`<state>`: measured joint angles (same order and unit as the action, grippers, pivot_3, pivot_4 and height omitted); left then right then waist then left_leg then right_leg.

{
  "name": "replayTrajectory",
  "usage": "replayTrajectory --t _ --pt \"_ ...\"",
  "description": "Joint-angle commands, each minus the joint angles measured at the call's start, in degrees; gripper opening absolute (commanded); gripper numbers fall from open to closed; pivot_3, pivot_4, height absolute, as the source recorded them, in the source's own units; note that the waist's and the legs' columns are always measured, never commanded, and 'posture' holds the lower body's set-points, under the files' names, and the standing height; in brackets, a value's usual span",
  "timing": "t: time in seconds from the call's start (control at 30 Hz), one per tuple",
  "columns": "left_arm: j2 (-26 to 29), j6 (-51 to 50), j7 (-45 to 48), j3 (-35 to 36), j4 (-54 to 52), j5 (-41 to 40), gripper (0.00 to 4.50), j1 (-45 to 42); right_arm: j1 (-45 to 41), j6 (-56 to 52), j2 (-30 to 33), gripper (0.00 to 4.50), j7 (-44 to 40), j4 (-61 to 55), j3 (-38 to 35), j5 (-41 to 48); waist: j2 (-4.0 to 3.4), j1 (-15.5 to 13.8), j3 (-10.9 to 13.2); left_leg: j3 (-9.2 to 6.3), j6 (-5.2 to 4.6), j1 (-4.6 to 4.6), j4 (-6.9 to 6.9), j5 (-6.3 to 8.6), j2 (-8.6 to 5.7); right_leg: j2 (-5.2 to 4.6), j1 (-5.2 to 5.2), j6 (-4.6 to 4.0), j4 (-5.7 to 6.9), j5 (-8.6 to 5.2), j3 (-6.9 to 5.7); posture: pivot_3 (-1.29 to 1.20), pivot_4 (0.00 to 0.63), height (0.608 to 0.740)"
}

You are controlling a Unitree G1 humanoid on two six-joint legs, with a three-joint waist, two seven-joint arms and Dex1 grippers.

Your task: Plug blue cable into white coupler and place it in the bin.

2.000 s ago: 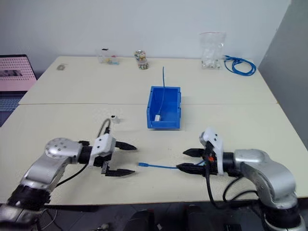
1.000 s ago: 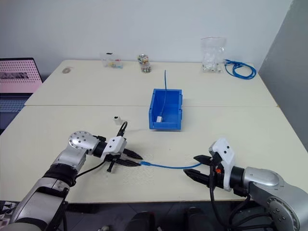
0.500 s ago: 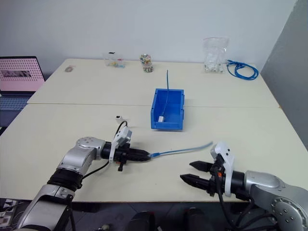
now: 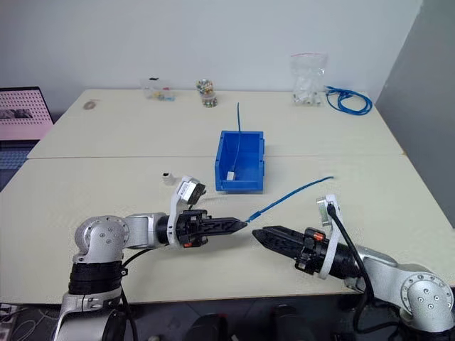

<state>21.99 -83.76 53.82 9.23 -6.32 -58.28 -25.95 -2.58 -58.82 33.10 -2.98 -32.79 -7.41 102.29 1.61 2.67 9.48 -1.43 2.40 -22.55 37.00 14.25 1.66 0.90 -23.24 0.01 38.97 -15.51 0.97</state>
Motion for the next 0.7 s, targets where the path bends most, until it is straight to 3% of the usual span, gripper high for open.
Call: replayTrajectory --t 0.03,0.33,0.43,0.57,0.6,0.7 --pt "-0.99 -1.77 -3.08 2.05 -2.82 -4.37 0.24 0.59 -1.96 2.87 0.71 3.26 1.51 0.56 3.01 3.76 0.00 -0.15 0.00 0.01 0.00 0.00 0.01 0.00 0.00 -0.05 0.00 0.00 0.00 0.00 0.01 0.00 0.150 0.740" --pt "-0.18 -2.70 -6.39 2.66 -4.18 -8.86 0.24 2.27 -6.03 5.49 0.69 3.26 2.28 3.01 6.75 4.02 0.01 -0.85 0.01 0.00 0.00 0.00 0.00 0.00 0.00 -0.06 -0.02 0.00 -0.01 0.00 -0.01 0.00 0.150 0.740" --pt "-0.03 -2.20 -7.09 2.47 -4.08 -9.56 0.24 2.27 -6.62 5.71 0.84 2.72 2.02 3.48 7.27 4.16 0.01 -0.94 0.01 0.01 0.00 -0.03 0.00 0.00 0.00 -0.07 -0.02 0.00 -0.02 0.00 -0.01 0.00 0.150 0.740" --pt "0.33 -2.02 -7.68 2.12 -4.48 -10.44 0.24 2.60 -6.86 5.69 1.18 1.65 1.46 3.51 7.69 3.87 0.02 -0.92 0.01 0.01 0.00 -0.03 0.00 0.00 0.01 -0.07 -0.02 0.00 -0.03 0.00 0.01 0.00 0.150 0.740" --pt "0.35 -1.94 -7.89 2.09 -4.43 -10.63 0.24 2.59 -6.93 5.75 1.25 1.59 1.41 3.62 7.76 3.87 0.02 -0.92 0.01 0.01 0.00 -0.03 0.00 0.00 0.01 -0.07 -0.02 0.00 -0.03 0.00 0.00 0.00 0.150 0.740" --pt "0.44 -1.67 -8.39 1.91 -4.46 -11.26 0.24 2.64 -7.07 6.02 1.29 0.74 1.45 3.89 7.92 3.78 0.02 -0.92 0.01 0.00 0.00 -0.03 0.00 0.00 0.01 -0.07 -0.02 0.00 -0.03 0.00 -0.01 0.00 0.150 0.740"
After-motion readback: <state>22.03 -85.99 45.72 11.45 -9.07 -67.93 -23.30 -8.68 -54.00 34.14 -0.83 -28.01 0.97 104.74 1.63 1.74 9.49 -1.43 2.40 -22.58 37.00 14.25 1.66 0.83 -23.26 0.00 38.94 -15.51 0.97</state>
